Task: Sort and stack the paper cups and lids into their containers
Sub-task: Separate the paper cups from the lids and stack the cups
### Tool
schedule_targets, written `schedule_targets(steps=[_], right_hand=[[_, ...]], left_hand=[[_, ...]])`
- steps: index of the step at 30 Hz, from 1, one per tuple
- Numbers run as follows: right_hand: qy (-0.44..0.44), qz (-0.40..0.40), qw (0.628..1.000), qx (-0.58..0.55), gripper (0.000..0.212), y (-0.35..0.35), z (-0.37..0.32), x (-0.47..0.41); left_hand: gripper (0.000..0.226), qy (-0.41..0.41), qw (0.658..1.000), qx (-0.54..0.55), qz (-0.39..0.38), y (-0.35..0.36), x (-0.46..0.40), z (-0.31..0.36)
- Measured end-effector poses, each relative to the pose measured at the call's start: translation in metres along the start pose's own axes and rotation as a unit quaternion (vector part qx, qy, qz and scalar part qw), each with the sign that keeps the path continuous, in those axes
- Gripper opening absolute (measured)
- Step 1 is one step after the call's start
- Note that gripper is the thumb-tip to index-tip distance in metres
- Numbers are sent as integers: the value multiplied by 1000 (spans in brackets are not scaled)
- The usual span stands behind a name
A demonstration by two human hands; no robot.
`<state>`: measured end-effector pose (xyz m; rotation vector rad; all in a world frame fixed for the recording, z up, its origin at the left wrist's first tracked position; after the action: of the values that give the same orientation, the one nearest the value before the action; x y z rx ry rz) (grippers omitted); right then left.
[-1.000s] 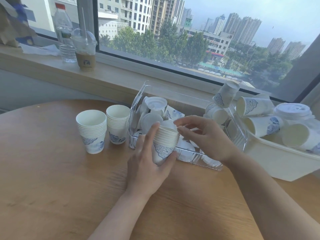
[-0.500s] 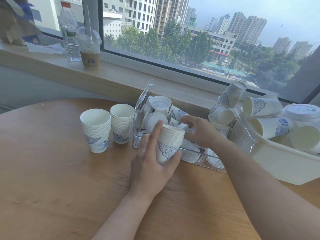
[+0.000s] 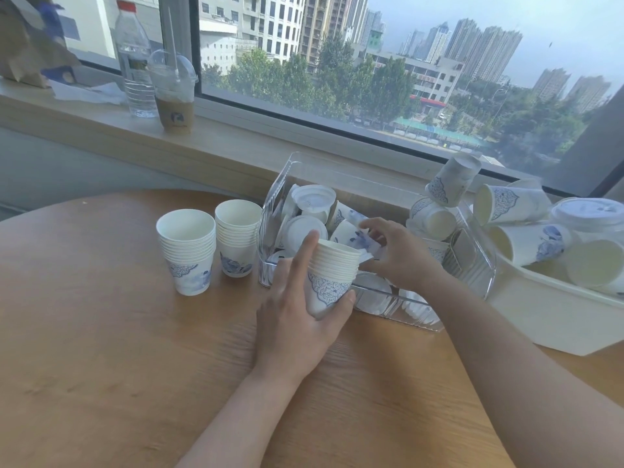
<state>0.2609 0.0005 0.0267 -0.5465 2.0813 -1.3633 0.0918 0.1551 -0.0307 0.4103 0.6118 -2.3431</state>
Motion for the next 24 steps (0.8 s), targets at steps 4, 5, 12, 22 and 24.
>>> schedule_targets(steps=[4,5,12,22,24], right_hand=[[1,24,1000,-9,79,-14,-1,10],[3,26,1000,-11,78,-18,0,13],[-55,34,997,42,74,-42,-6,28],[-18,214,968,-127,49,-74,-19,42],[-20,221,950,-221,47,-68,-31,45]], left_hand=[[90,-1,1000,0,-3,-1,0,0],[90,-1,1000,-1,-5,-1,0,0],[89,-3,1000,-4,-9,0,1,1],[88,-1,1000,-1,-21,0,2,2],[88,4,1000,-3,-17,0,2,2]])
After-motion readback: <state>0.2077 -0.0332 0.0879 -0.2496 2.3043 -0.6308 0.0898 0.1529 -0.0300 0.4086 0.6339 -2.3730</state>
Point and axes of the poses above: each hand's wrist, its own x-axis away from the middle knuckle, its own y-axis out of the palm, z = x × y, the point moved 4 cm from there along -x, towards the middle knuckle, and after that the axes turned 10 degrees about -y, right-handed, at the moved point
